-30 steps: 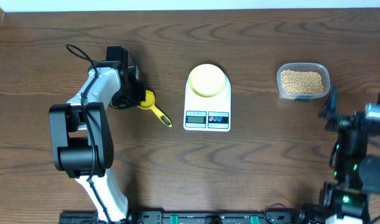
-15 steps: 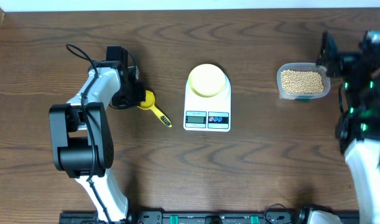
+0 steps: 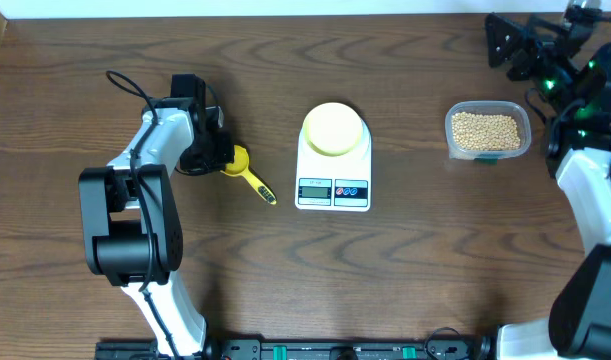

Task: Scoop item into bowl and weigh 50g on scale
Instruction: 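Raise the right arm and move the right gripper toward the back, then carry the yellow scoop with the left gripper toward the right gripper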

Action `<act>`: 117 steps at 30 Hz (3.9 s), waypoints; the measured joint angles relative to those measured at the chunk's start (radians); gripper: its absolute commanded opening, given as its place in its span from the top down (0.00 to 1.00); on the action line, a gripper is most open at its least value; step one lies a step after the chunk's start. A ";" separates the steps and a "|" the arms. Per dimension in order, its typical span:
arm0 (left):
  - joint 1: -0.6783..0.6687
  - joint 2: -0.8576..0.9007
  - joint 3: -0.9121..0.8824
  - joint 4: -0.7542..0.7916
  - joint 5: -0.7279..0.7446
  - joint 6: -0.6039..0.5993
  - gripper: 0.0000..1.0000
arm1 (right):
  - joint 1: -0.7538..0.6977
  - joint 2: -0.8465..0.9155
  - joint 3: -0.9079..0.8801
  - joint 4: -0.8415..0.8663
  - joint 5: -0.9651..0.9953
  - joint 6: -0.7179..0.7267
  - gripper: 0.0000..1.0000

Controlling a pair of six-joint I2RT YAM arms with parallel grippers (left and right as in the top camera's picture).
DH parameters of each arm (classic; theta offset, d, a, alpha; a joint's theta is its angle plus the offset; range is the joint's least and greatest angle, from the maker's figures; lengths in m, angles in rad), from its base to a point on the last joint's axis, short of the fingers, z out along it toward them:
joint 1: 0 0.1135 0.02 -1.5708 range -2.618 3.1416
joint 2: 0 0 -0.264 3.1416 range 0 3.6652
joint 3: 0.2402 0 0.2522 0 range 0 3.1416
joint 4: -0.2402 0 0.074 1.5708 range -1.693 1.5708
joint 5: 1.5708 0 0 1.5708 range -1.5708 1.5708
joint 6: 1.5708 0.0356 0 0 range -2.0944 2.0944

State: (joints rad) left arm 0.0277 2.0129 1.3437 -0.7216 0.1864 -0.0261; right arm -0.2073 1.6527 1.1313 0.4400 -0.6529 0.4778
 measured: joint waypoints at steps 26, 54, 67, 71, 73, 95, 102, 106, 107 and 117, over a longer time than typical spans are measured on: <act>0.000 0.000 0.000 0.034 0.000 -0.003 0.92 | 0.227 0.361 0.048 0.344 -0.341 0.322 0.01; 0.079 -0.114 0.021 0.054 -0.012 -0.008 0.92 | 0.264 0.414 0.259 0.454 -0.472 0.156 0.01; 0.102 -0.267 0.028 0.277 -0.011 -0.126 0.92 | 0.290 0.414 0.263 0.447 -0.441 0.127 0.01; 0.088 -0.285 0.028 0.353 -0.008 -0.166 0.92 | 0.290 0.414 0.282 0.423 -0.435 0.114 0.01; 0.079 -0.287 0.028 0.384 -0.008 -0.182 0.92 | 0.291 0.414 0.297 0.411 -0.433 0.106 0.01; 0.033 -0.287 0.028 0.710 -0.008 -0.603 0.92 | 0.369 0.414 0.454 0.095 -0.427 -0.131 0.01; 0.030 -0.287 0.029 0.749 0.024 -0.746 0.92 | 0.401 0.414 0.454 0.095 -0.427 -0.146 0.01; 0.013 -0.287 0.028 0.772 0.055 -0.779 0.92 | 0.404 0.414 0.454 0.095 -0.427 -0.149 0.01; 0.006 -0.287 0.028 0.772 0.060 -0.784 0.92 | 0.404 0.414 0.454 0.095 -0.427 -0.149 0.01; -0.086 -0.287 0.029 0.773 0.079 -0.790 0.92 | 0.404 0.414 0.454 0.093 -0.427 -0.150 0.01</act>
State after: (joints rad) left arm -0.0586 1.7260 1.3724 0.0513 0.2649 -0.8165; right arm 0.1970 2.0663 1.5848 0.5335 -1.0801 0.3283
